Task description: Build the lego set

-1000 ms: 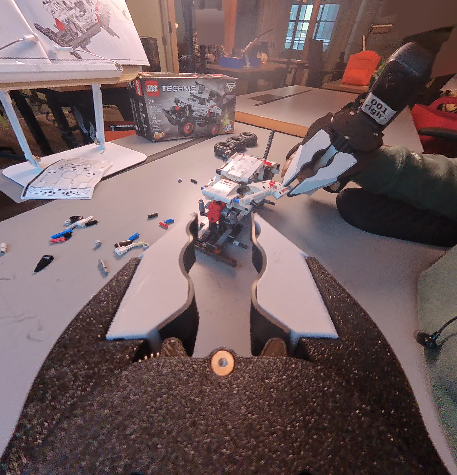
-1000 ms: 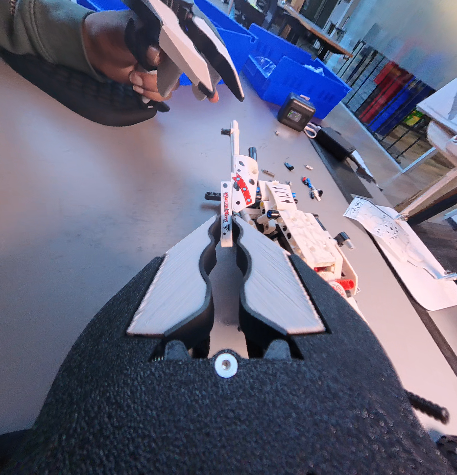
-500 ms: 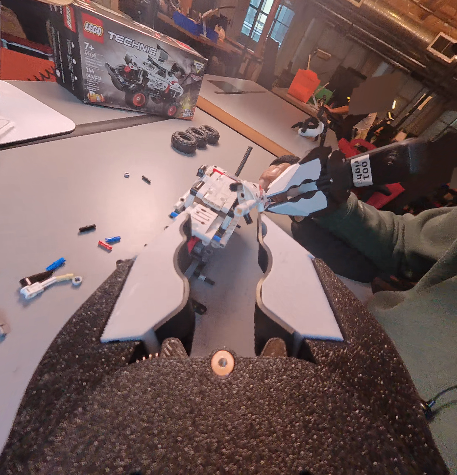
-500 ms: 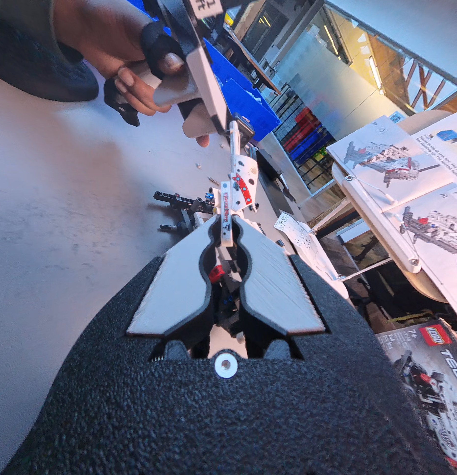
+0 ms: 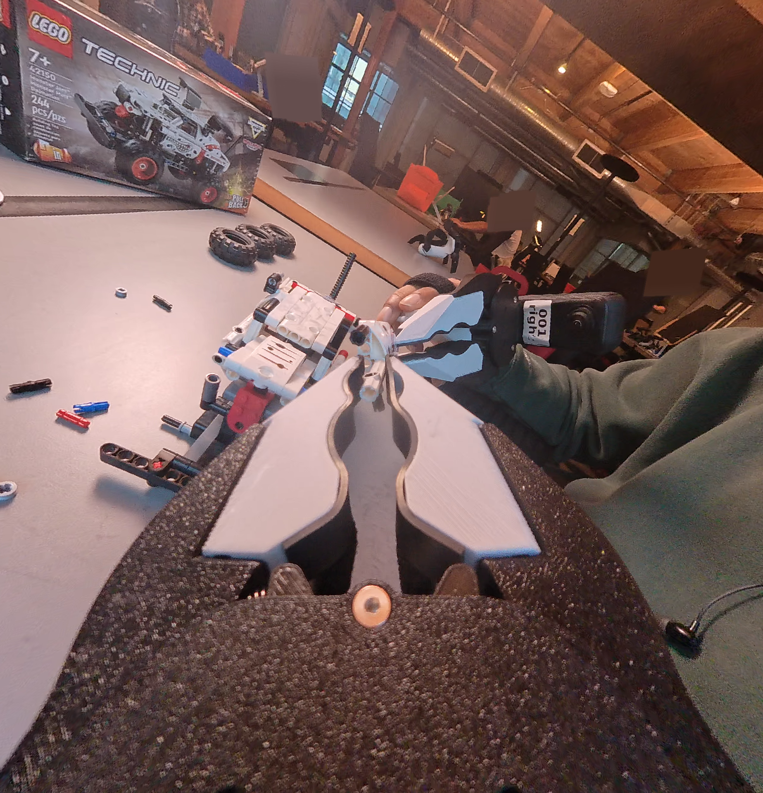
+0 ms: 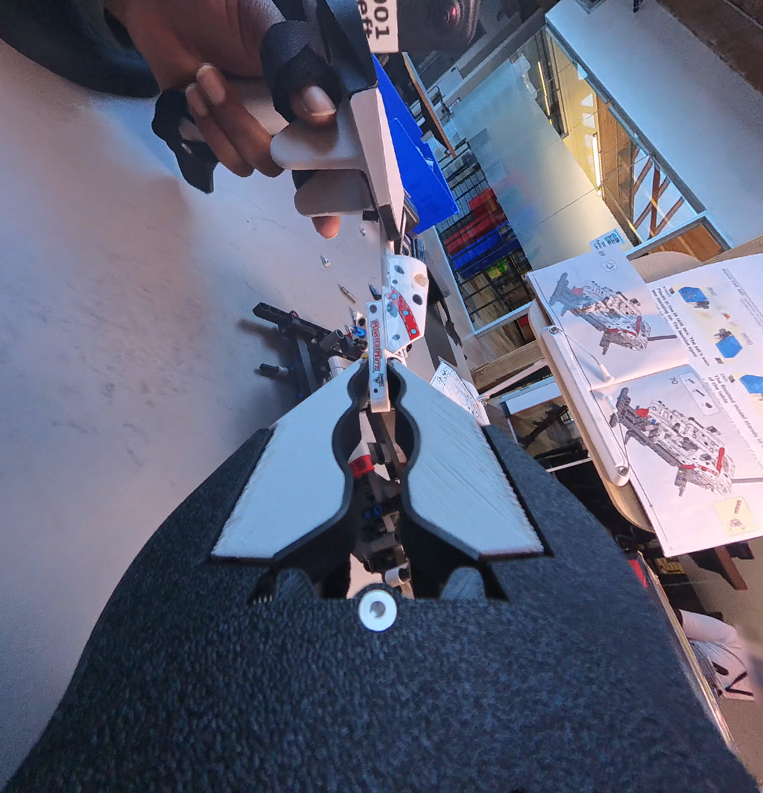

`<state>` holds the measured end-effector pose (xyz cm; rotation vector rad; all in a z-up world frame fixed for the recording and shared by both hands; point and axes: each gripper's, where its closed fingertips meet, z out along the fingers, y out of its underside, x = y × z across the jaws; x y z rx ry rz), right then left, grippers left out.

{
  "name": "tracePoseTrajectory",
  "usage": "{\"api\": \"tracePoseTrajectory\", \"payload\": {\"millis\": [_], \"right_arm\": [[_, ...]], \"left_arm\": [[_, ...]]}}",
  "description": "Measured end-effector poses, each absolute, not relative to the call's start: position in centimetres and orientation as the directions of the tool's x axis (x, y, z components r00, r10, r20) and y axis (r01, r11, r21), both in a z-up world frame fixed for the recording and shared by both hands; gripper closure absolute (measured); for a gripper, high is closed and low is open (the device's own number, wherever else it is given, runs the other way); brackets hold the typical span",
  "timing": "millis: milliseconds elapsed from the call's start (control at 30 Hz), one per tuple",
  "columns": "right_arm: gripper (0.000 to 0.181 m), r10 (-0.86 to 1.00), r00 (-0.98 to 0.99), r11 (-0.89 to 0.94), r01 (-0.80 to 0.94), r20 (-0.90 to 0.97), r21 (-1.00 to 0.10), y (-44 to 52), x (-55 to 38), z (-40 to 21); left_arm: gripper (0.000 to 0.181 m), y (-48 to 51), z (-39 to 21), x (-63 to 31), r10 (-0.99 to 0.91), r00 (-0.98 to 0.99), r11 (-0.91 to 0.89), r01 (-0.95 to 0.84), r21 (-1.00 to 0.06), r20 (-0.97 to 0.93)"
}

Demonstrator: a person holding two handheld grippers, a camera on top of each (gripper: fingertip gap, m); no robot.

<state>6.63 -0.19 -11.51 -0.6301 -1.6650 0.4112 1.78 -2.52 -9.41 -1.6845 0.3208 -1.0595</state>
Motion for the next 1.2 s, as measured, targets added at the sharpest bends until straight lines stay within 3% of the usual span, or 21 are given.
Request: {"api": "tracePoseTrajectory", "payload": {"millis": [300, 433, 567, 733, 833, 900, 1033, 1200], "right_arm": [[0.169, 0.761, -0.138, 0.648, 0.143, 0.633, -0.748, -0.8, 6.9, -11.3], [0.160, 0.813, -0.165, 0.580, 0.149, 0.558, -0.801, -1.0, 6.9, -11.5], [0.165, 0.834, -0.214, 0.540, 0.130, 0.509, -0.831, -2.3, 6.9, -11.6], [0.177, 0.785, -0.203, 0.613, 0.121, 0.585, -0.781, -2.4, 7.1, -11.6], [0.178, 0.703, -0.176, 0.711, 0.128, 0.689, -0.692, -1.9, 7.4, -11.9], [0.178, 0.652, -0.171, 0.758, 0.134, 0.739, -0.638, -1.8, 7.7, -12.3], [0.179, 0.613, -0.179, 0.790, 0.146, 0.769, -0.596, -1.8, 7.9, -12.8], [0.179, 0.562, -0.190, 0.827, 0.151, 0.805, -0.541, -2.1, 8.0, -13.1]], "left_arm": [[0.175, -3.6, -9.5, 2.4, -0.728, 0.541, -0.349, 0.235, -0.907, 0.420], [0.175, -4.7, -9.7, 3.5, -0.784, 0.603, -0.172, 0.017, -0.985, 0.147], [0.175, -5.4, -10.4, 5.0, -0.764, 0.623, 0.009, -0.250, -0.968, -0.167], [0.174, -5.1, -10.6, 4.9, -0.699, 0.640, 0.089, -0.366, -0.926, -0.320], [0.146, -4.6, -11.0, 4.1, -0.677, 0.670, 0.053, -0.368, -0.928, -0.305], [0.144, -4.4, -11.4, 3.6, -0.677, 0.675, 0.031, -0.372, -0.928, -0.293], [0.148, -4.3, -12.1, 3.5, -0.679, 0.668, 0.017, -0.400, -0.916, -0.304], [0.171, -4.8, -13.1, 4.6, -0.701, 0.614, 0.038, -0.475, -0.879, -0.362]]}}
